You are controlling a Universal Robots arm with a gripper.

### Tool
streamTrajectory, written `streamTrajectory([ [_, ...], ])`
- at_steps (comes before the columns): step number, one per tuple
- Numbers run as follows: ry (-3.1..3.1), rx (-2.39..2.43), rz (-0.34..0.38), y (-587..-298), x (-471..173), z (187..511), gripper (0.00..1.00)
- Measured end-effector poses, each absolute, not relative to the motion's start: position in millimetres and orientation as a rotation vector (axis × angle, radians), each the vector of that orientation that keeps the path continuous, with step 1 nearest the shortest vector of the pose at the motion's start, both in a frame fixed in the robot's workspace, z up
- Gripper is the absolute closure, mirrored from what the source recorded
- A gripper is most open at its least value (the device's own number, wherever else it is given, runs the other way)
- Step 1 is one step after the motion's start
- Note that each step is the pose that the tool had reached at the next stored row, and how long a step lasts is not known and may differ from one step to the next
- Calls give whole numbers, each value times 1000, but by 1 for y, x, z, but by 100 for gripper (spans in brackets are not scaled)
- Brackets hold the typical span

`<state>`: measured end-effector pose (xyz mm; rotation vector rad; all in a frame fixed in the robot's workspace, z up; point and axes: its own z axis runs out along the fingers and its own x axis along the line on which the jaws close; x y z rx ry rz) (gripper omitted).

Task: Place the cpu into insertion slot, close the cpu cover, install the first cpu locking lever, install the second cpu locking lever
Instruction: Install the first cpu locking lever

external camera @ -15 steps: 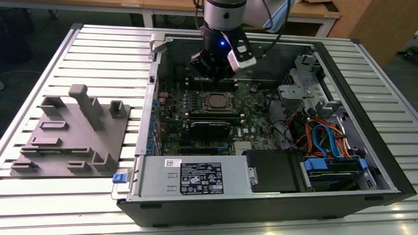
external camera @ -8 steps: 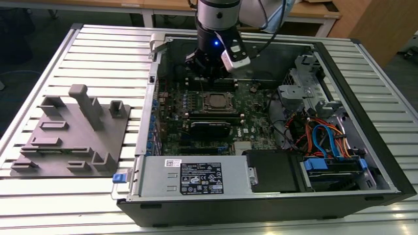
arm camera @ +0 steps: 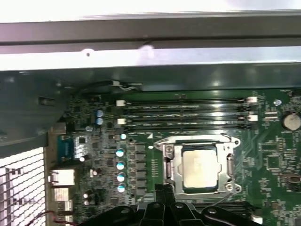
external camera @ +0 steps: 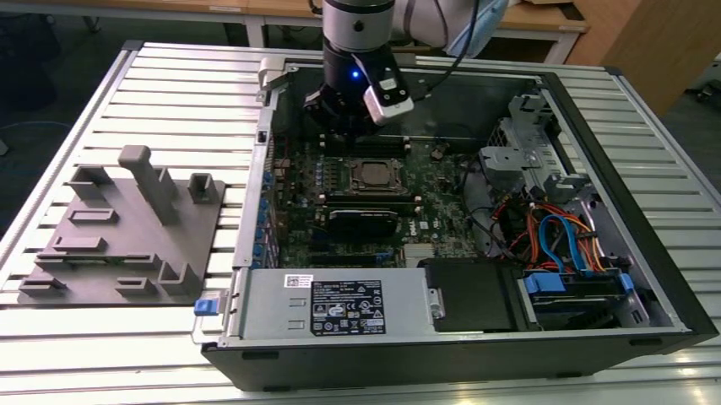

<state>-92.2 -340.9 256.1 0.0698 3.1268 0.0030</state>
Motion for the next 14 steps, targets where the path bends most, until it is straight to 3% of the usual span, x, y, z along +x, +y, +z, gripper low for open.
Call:
streamTrajectory([
  [14,3127,68,3,-341,-97,256,89],
])
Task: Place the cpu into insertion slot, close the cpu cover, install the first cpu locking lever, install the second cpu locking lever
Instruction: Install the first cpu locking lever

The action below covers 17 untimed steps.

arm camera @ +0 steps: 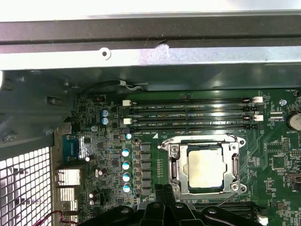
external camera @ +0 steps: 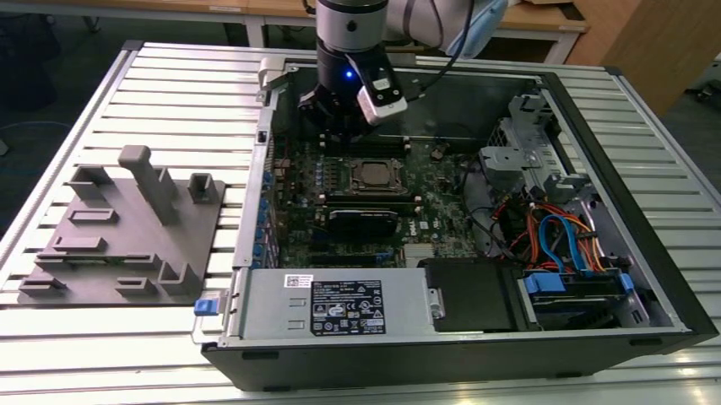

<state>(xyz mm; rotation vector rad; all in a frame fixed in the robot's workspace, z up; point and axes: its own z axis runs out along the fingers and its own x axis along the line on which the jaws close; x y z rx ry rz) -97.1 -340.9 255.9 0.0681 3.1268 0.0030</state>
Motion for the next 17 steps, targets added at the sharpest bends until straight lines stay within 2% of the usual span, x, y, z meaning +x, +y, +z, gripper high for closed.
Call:
streamTrajectory([
  [17,3127,68,4,-339,-104,256,89],
])
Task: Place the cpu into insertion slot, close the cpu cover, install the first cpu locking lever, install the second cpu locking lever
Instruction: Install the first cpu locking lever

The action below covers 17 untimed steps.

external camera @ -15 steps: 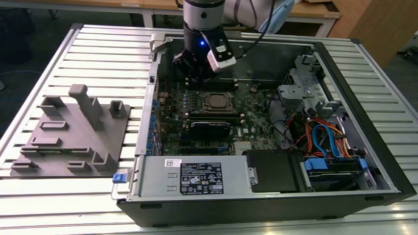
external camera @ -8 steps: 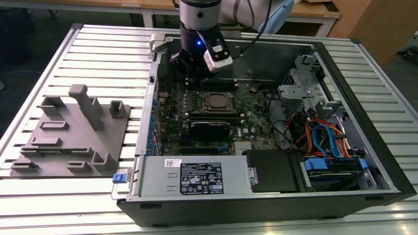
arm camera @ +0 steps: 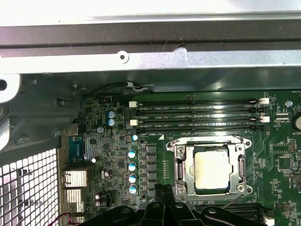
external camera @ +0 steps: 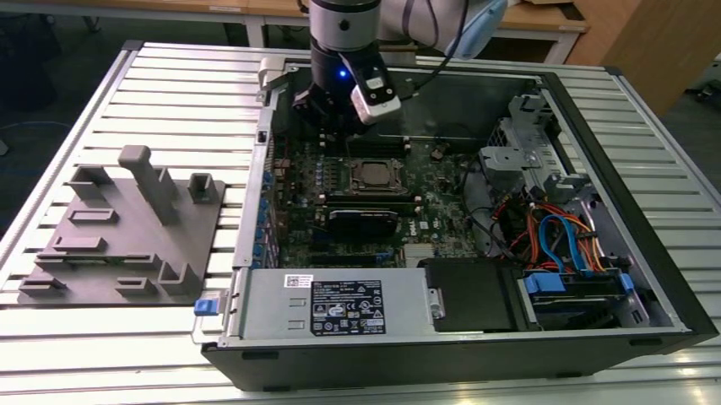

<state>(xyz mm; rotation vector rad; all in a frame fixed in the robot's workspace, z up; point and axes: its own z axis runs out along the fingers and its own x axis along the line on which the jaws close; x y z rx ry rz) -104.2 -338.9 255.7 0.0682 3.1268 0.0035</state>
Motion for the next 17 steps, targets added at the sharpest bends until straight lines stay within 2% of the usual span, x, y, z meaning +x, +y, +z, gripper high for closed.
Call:
streamTrajectory([
  [17,3127,68,4,-326,-105,256,89],
])
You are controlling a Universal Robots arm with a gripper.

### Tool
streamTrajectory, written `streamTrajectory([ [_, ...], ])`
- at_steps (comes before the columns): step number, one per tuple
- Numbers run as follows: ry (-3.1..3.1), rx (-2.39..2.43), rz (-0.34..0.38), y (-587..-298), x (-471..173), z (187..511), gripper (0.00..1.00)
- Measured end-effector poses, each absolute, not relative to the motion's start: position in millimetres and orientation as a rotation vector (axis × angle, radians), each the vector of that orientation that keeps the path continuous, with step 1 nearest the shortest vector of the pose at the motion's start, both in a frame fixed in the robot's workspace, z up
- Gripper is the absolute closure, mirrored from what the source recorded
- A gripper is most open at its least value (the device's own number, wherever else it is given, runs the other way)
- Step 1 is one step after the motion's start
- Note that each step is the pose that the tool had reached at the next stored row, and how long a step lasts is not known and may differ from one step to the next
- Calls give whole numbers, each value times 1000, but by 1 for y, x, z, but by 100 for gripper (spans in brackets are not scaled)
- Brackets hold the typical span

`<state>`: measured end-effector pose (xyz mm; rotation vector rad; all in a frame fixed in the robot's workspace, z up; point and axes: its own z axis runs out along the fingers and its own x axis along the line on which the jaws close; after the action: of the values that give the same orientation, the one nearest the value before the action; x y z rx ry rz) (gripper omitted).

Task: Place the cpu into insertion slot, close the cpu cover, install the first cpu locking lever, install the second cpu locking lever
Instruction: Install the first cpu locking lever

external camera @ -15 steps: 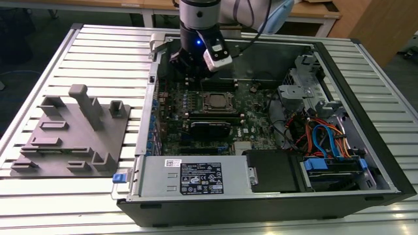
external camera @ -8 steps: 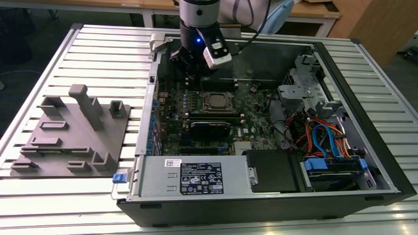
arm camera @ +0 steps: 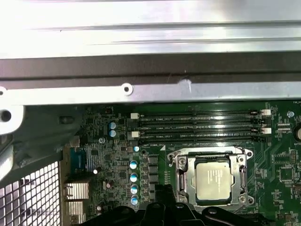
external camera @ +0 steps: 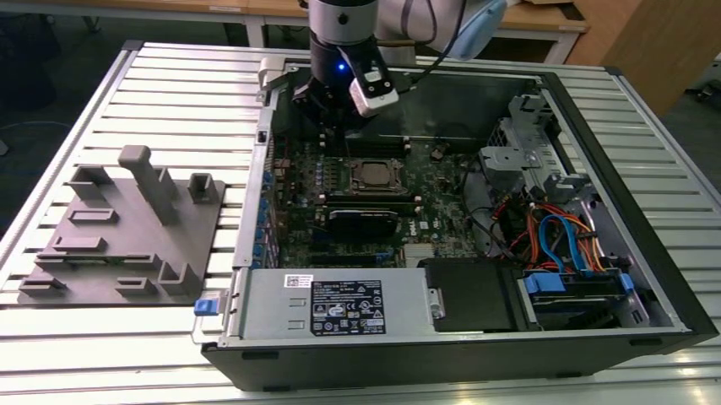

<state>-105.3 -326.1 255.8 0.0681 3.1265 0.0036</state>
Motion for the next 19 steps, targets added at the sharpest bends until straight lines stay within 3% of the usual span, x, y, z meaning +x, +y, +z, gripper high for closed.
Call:
streamTrajectory([
  [19,3127,68,3,-317,-109,256,89],
])
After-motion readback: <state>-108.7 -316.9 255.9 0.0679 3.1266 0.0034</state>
